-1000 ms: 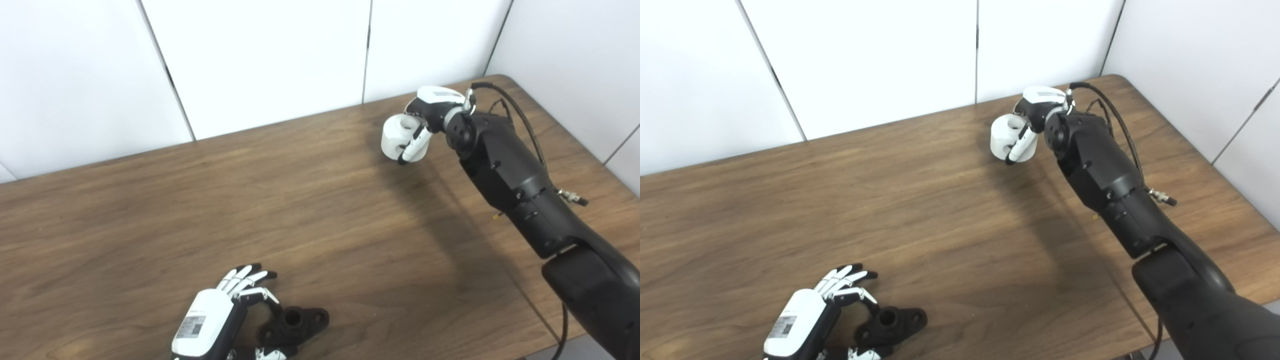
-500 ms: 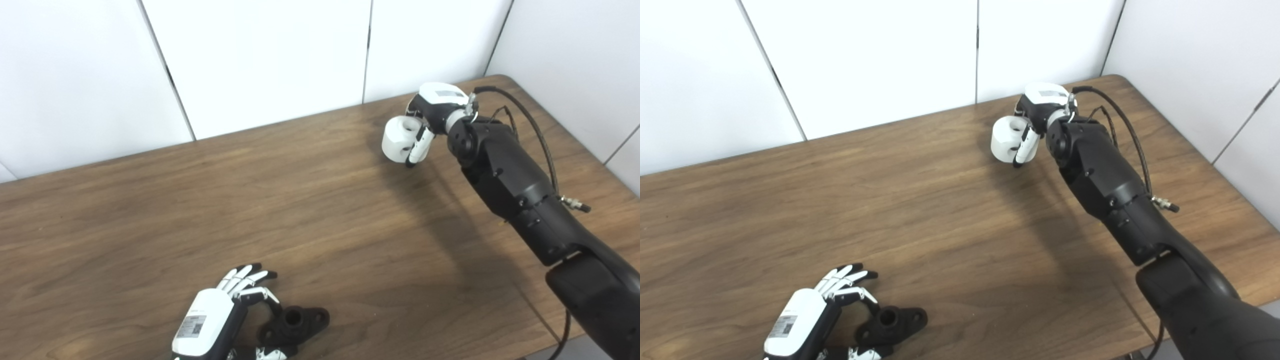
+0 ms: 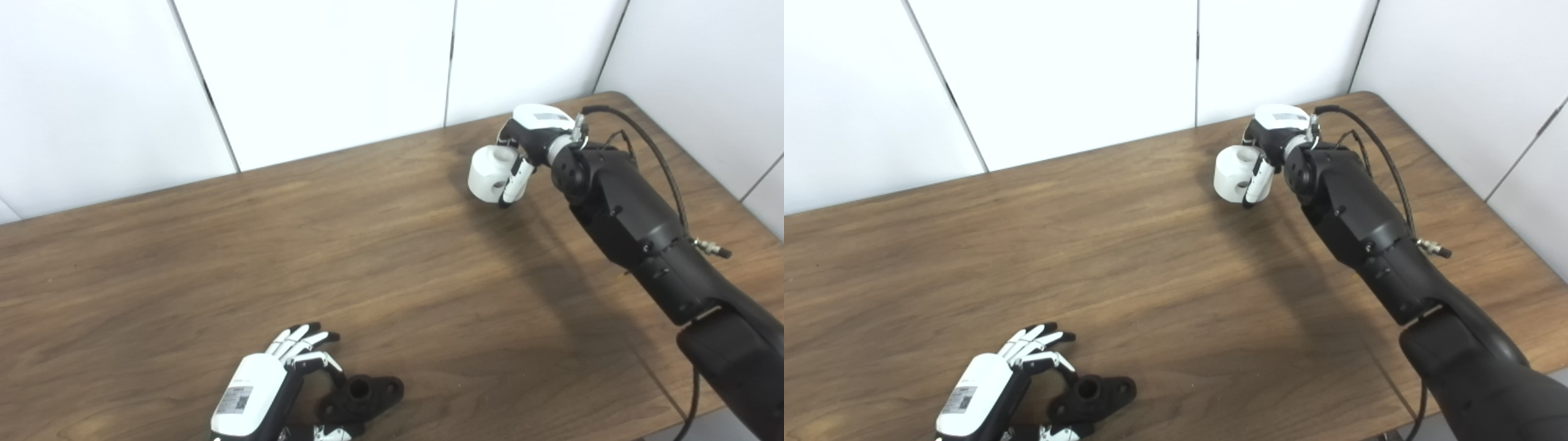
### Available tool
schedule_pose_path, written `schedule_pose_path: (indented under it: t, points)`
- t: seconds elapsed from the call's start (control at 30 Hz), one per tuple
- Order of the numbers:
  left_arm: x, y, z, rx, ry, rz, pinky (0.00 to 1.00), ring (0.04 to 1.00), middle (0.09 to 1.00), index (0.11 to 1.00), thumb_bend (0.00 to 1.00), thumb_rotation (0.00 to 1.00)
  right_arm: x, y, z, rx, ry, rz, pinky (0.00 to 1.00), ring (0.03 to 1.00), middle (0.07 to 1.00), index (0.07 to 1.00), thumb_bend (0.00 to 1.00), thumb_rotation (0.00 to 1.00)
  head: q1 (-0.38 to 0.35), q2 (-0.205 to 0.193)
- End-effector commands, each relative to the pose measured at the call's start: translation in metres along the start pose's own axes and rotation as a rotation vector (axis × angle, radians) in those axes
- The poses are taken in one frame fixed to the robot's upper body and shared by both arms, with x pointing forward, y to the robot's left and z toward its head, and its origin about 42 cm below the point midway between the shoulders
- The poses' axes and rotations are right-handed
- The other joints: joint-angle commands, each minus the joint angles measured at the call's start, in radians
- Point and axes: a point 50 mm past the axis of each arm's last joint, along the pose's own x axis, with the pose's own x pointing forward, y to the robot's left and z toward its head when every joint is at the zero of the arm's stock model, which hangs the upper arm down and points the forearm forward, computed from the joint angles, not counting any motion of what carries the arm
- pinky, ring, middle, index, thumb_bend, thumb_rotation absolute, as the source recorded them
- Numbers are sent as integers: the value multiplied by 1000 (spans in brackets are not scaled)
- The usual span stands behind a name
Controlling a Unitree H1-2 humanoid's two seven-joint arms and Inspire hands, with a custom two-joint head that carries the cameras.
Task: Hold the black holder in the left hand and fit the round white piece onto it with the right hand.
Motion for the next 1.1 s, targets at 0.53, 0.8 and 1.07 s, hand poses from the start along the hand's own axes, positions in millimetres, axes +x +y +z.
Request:
schedule_pose_path:
  t: [0.53,0.8,1.07]
  points:
    - [2,-12,2,8,43,-86,923,928,841,492,506,62,-60,-67,41,-42,-231,-160,553,469,458,488,533,2,58,27]
    - [7,-14,7,10,39,-85,925,921,836,492,507,61,-94,-66,63,-23,-348,-174,317,309,404,501,528,1,98,37]
    - [12,-16,12,5,36,-82,925,919,834,491,507,59,-119,-67,76,-37,-439,-178,371,335,404,498,529,2,141,58]
